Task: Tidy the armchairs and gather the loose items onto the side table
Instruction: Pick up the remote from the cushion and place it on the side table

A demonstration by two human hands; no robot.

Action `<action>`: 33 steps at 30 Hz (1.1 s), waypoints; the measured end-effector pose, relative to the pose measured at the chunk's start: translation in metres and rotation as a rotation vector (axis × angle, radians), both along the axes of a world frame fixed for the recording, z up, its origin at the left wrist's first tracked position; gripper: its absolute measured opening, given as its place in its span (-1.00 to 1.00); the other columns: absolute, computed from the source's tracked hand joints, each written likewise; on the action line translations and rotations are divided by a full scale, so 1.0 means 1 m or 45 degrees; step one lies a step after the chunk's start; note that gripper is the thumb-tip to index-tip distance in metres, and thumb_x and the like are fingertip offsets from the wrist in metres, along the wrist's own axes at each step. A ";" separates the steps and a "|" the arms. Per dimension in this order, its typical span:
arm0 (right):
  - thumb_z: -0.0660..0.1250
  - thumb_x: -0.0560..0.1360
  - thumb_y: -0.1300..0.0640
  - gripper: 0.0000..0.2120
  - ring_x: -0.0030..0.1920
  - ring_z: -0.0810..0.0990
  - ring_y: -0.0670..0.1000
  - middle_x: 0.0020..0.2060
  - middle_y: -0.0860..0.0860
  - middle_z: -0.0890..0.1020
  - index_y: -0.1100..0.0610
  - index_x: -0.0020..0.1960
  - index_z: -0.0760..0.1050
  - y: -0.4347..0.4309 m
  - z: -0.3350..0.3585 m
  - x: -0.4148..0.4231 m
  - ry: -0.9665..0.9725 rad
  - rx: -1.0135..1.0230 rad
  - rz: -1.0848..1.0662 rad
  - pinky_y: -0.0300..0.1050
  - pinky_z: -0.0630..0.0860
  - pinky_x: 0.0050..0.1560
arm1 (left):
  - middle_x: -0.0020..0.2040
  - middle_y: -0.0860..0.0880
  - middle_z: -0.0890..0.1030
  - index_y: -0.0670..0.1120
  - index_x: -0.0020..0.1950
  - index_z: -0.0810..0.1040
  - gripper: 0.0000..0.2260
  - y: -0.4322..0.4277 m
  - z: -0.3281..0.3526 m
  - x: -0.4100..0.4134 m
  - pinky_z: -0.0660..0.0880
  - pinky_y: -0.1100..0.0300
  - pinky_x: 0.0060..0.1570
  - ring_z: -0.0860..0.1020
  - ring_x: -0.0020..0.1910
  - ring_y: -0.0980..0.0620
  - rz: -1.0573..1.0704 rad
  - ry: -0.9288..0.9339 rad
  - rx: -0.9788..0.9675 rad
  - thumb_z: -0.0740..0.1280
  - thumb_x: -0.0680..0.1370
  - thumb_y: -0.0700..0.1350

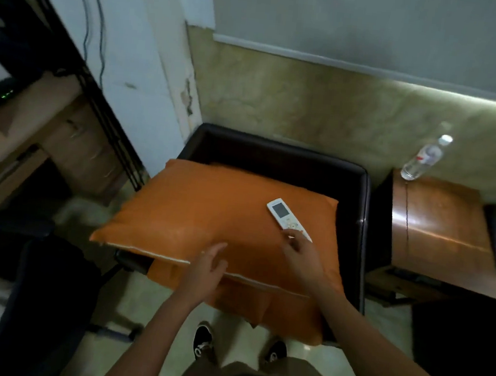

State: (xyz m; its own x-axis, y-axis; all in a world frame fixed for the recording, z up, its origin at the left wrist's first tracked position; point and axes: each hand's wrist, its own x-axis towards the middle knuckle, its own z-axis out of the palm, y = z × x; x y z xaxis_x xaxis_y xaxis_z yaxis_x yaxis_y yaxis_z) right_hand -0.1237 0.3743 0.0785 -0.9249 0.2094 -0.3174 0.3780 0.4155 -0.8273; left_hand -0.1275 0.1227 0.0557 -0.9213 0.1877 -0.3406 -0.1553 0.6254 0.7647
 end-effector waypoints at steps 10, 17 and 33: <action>0.38 0.51 -0.15 -0.23 0.56 0.14 0.16 0.57 0.02 0.20 -0.11 0.60 0.08 0.016 -0.030 -0.036 -0.360 0.529 -0.012 0.23 0.19 0.52 | 0.64 0.05 -0.03 0.09 0.61 0.06 -0.47 0.023 -0.001 -0.111 0.14 -0.12 0.52 -0.01 0.61 -0.04 -0.518 0.175 -0.454 0.09 0.67 0.17; 0.31 0.56 -0.13 -0.35 0.50 0.22 0.13 0.51 -0.03 0.29 -0.26 0.57 0.10 0.014 -0.072 -0.035 -0.279 0.630 -0.074 0.20 0.23 0.47 | 0.64 0.05 -0.18 0.15 0.62 -0.08 -0.32 0.037 -0.044 -0.146 -0.23 -0.34 0.48 -0.26 0.60 -0.02 -0.677 0.096 -0.699 0.05 0.58 0.36; 0.42 0.49 -0.03 -0.28 0.31 0.36 0.06 0.32 0.01 0.38 -0.15 0.55 0.16 -0.023 -0.086 0.012 -0.260 0.308 -0.385 0.00 0.44 0.28 | 0.64 0.01 -0.13 0.10 0.63 -0.03 -0.37 0.007 -0.063 -0.103 -0.21 -0.26 0.51 -0.21 0.61 -0.03 -0.763 0.335 -0.680 0.10 0.62 0.25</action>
